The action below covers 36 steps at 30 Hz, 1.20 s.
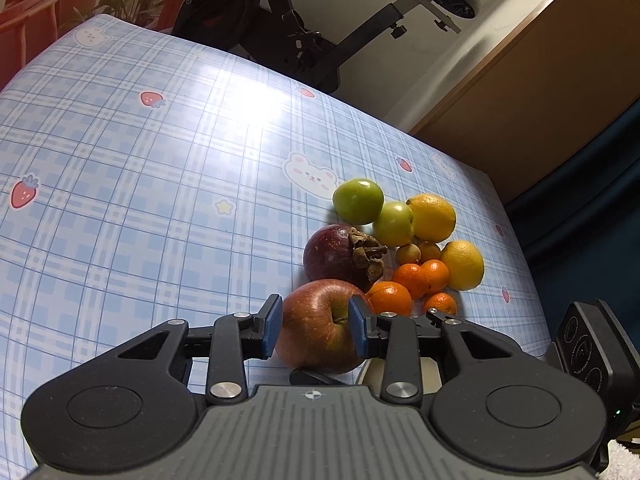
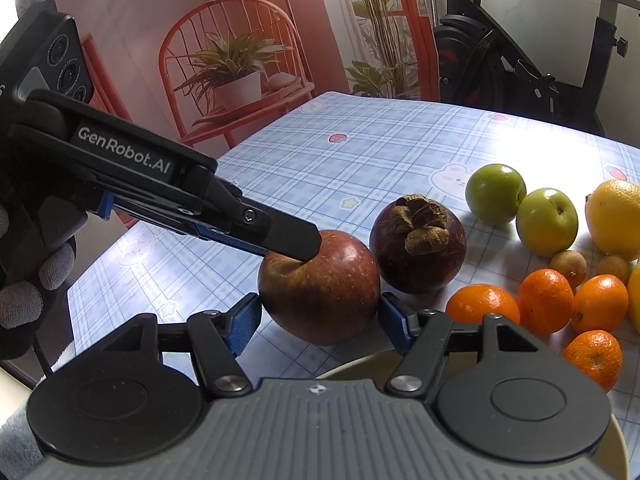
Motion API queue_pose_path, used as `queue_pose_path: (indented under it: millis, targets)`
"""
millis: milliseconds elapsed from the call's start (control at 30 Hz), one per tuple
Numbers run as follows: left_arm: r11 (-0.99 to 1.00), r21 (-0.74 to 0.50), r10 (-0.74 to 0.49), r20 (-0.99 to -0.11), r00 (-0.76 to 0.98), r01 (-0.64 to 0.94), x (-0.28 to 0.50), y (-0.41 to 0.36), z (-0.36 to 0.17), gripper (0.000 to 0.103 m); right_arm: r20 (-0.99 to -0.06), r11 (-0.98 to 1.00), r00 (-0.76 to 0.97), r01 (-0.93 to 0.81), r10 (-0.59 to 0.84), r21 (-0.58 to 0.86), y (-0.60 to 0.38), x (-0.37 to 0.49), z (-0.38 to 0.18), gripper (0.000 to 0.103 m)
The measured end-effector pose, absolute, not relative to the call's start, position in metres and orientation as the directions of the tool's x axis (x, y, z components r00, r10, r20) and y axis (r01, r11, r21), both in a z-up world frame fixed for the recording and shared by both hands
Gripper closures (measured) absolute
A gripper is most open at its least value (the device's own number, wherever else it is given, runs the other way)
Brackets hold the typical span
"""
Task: Organize fruits
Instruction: 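Lift the red apple with the left gripper and carry it over the cream plate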
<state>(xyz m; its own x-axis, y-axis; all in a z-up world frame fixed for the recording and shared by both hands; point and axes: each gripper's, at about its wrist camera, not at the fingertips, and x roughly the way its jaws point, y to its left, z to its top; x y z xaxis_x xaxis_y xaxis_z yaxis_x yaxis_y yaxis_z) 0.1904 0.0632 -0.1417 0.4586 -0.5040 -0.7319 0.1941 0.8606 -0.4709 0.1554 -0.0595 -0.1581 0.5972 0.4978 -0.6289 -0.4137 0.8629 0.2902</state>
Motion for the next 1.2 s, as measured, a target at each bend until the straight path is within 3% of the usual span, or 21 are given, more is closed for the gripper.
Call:
queue_pose_path:
  millis: [467,967,1200]
  targets:
    - [0.844,-0.437,-0.536,-0.721,0.439,0.311,0.169,0.015,-0.11,0.065,-0.582,0.884,0.665,-0.36,0.467,0.298,-0.1,0.112,-0.131,0.036]
    - [0.86,-0.384,-0.495,-0.787,0.369,0.337,0.162,-0.038,-0.139,0.065,-0.631,0.907,0.652,-0.305,0.42,0.289,-0.128,0.091,-0.155,0.036]
    - [0.874,-0.359,-0.47,-0.795,0.383,0.328,0.165,-0.033,-0.138,0.065,-0.612,0.899,0.659,-0.327,0.437,0.29,-0.123,0.096,-0.158,0.036]
